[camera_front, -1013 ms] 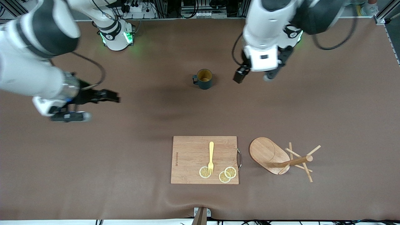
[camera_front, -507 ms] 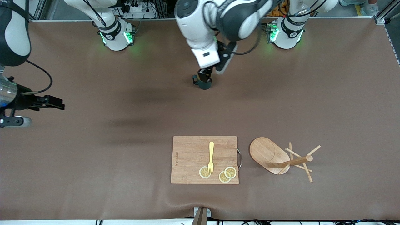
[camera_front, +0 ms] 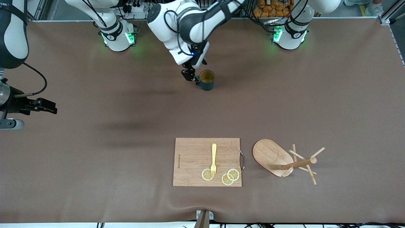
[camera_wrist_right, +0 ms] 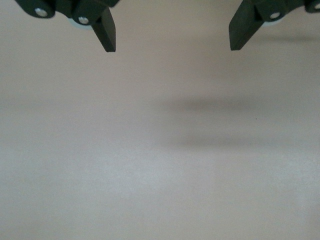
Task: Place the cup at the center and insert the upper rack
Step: 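Lower the left gripper and grasp the mug by its handle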
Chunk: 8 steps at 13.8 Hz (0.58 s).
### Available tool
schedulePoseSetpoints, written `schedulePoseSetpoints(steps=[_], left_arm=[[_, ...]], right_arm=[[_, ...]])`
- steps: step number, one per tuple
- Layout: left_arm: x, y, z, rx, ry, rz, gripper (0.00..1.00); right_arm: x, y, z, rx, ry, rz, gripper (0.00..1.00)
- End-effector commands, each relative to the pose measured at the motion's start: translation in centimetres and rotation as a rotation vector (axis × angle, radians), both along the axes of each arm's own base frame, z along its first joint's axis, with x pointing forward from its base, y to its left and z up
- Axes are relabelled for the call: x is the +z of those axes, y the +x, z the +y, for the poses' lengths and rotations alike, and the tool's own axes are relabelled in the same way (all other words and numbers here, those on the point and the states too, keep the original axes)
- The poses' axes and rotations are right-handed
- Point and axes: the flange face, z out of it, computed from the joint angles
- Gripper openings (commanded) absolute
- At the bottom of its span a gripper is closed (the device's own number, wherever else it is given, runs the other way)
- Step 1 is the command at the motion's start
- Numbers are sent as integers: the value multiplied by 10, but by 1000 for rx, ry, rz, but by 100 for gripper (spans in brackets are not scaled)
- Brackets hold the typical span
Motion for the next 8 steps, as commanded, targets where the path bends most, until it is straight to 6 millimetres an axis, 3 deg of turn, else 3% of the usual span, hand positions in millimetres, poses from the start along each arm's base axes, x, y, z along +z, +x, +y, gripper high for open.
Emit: schedulePoseSetpoints(steps=[1, 4, 5, 8], left_arm=[[-16, -16, -27, -2, 24, -74, 100], [-51, -29, -45, -16, 49, -64, 100], [-69, -35, -48, -36, 76, -73, 100], [-98, -38, -50, -45, 107, -67, 100]], right_arm=[[2, -6, -3, 13, -14, -6, 100], [2, -6, -4, 12, -14, -4, 100], [1, -7, -4, 5, -9, 3, 100], [0, -7, 0, 5, 0, 9, 100]])
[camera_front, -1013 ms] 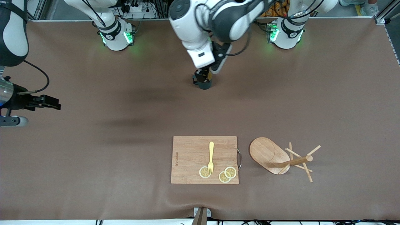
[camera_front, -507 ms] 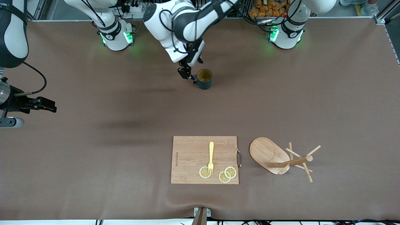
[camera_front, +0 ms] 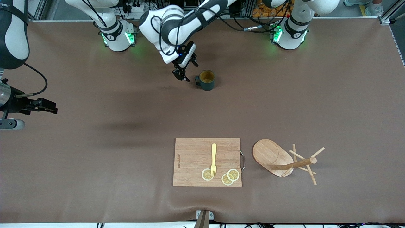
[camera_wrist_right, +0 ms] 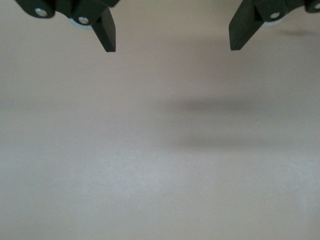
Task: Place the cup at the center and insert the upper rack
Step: 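Lower the left gripper and grasp the mug by its handle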
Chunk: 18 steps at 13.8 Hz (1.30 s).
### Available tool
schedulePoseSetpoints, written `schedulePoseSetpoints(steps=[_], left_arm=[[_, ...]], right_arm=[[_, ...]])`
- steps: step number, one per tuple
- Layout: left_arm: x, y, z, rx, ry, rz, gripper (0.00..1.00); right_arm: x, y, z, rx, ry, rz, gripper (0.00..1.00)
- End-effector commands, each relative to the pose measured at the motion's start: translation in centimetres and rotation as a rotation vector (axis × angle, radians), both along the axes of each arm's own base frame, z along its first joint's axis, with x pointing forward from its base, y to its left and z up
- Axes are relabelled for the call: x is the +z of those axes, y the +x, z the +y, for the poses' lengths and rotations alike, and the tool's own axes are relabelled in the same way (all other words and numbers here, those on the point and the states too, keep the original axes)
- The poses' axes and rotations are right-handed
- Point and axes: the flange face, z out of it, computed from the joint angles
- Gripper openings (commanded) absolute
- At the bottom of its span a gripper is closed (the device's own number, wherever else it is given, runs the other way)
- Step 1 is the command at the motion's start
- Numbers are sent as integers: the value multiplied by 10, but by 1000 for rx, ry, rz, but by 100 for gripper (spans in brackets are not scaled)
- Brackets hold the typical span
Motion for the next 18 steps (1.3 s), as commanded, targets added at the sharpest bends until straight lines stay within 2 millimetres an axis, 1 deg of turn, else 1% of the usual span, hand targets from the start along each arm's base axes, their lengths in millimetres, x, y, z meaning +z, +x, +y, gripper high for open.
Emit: schedulePoseSetpoints(steps=[1, 3, 4, 6, 7, 9, 10, 12, 14, 15, 16, 18], left_arm=[[-20, 2, -5, 6, 34, -19, 100], [-35, 3, -5, 27, 41, -24, 100], [-36, 2, -6, 28, 39, -22, 100], [-43, 4, -4, 38, 46, -18, 100], [-49, 3, -3, 45, 53, -11, 100], [-56, 1, -2, 58, 55, 14, 100], [-58, 6, 1, 87, 48, 40, 100], [-58, 8, 3, 137, 33, 73, 100], [-59, 9, 6, 164, 31, 108, 100], [-60, 11, 7, 177, 28, 118, 96], [-62, 12, 9, 198, 28, 129, 86], [-66, 11, 11, 203, 46, 137, 76]], right_arm=[[2, -8, 0, 4, 4, 6, 100], [4, -9, -2, -9, 23, 6, 100], [4, -9, -6, -25, 48, 4, 100], [5, -11, -23, -62, 75, 0, 100], [4, -11, -26, -69, 75, 1, 100], [5, -11, -26, -68, 72, 0, 100], [4, -12, -28, -81, 63, 2, 100], [2, -12, -32, -129, 62, 6, 100], [0, -12, -31, -131, 68, 10, 100], [-3, -13, -31, -133, 69, 15, 100], [-4, -13, -33, -136, 69, 18, 100], [-6, -13, -39, -143, 69, 22, 100]])
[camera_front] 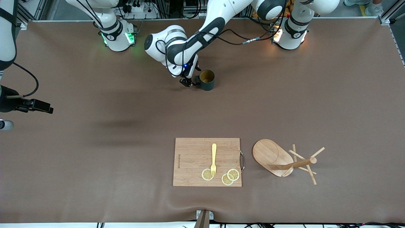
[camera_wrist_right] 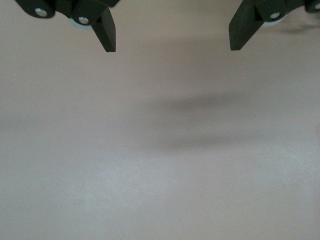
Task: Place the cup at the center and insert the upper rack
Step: 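Lower the left gripper and grasp the mug by its handle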
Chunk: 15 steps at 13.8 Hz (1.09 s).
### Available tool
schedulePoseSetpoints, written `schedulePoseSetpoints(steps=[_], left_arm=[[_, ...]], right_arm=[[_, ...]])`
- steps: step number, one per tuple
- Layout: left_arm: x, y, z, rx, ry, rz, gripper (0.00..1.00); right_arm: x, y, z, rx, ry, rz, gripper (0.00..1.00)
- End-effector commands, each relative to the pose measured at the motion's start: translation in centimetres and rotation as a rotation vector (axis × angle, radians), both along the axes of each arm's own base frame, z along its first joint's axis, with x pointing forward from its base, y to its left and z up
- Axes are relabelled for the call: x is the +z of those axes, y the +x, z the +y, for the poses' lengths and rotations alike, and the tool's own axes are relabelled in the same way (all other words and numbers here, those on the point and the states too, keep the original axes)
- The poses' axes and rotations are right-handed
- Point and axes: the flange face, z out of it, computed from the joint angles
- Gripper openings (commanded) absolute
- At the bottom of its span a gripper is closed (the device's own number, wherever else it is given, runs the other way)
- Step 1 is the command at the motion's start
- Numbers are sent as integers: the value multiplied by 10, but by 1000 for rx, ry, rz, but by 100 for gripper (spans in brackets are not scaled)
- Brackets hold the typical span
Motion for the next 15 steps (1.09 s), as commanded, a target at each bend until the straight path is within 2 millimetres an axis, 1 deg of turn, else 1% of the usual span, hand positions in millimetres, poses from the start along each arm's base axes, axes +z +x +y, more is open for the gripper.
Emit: schedulePoseSetpoints(steps=[1, 2, 4, 7, 8, 11, 13, 15], left_arm=[[-3, -1, 0, 32, 14, 15, 70], [-3, 6, 3, 57, 10, 22, 63], [-5, 9, 5, 75, 8, 33, 41], [-2, 12, 5, 77, 2, 34, 3], [0, 14, 5, 76, -5, 33, 0], [9, 17, 2, 70, -28, 28, 0], [29, 18, -1, 47, -54, 29, 0], [56, 25, -1, 17, -88, 31, 0]], right_arm=[[2, -8, -7, -29, 15, 1, 100], [1, -7, -5, -26, 16, 6, 100], [1, -8, -4, -25, 16, 7, 100], [0, -7, -2, -20, 16, 9, 100], [0, -7, -3, -22, 16, 9, 100], [-1, -7, -2, -20, 17, 10, 100], [-1, -7, -2, -20, 16, 9, 100], [-1, -6, -2, -19, 17, 9, 100]])
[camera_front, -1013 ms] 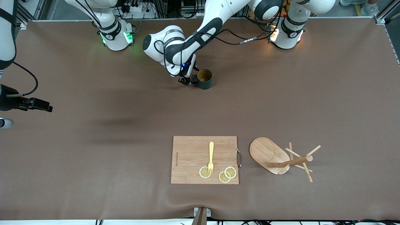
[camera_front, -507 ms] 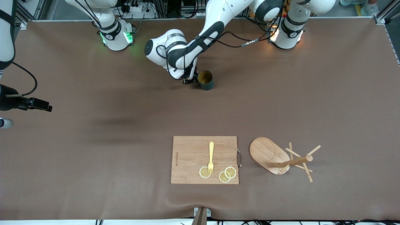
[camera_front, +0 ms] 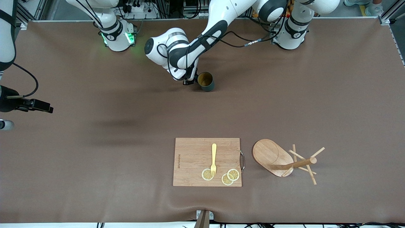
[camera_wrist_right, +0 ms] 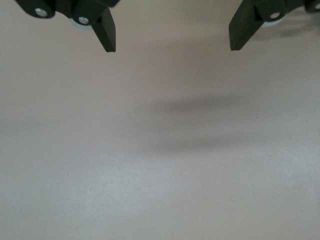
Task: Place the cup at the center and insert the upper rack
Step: 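Lower the left gripper and grasp the mug by its handle, then lift the mug with the left gripper and carry it to the mug tree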
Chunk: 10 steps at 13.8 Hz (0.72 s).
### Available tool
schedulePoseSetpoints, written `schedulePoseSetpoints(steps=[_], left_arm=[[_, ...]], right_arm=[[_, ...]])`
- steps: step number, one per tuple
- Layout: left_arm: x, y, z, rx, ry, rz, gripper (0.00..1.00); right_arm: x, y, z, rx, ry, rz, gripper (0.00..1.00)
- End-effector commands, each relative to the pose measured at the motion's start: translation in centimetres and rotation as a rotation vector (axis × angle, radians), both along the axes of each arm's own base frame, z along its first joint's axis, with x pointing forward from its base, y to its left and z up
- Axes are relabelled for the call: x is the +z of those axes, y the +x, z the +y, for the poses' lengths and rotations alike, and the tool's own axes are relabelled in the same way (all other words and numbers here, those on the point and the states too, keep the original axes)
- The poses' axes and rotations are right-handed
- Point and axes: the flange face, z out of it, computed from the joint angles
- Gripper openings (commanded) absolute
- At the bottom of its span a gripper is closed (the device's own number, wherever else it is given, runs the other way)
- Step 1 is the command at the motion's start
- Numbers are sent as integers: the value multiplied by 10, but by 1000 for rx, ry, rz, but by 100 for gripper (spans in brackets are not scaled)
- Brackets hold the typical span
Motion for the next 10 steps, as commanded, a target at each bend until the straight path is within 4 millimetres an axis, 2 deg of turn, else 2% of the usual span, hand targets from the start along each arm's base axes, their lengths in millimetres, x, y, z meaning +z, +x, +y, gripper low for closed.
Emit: schedulePoseSetpoints(steps=[1, 5, 6, 8, 10], left_arm=[[51, 19, 5, -18, -58, 6, 0], [111, 85, 27, 24, -214, -21, 0], [132, 101, 34, 28, -274, -20, 0], [179, 141, 61, 41, -400, 6, 0], [228, 180, 97, 52, -538, 27, 0]], right_arm=[[3, -5, 1, -15, 14, -2, 100], [5, -3, 6, -3, 8, -12, 100], [5, -3, 7, -3, 9, -12, 100], [5, -3, 10, -3, 16, -9, 100], [3, -4, 9, -3, 17, -5, 100]])
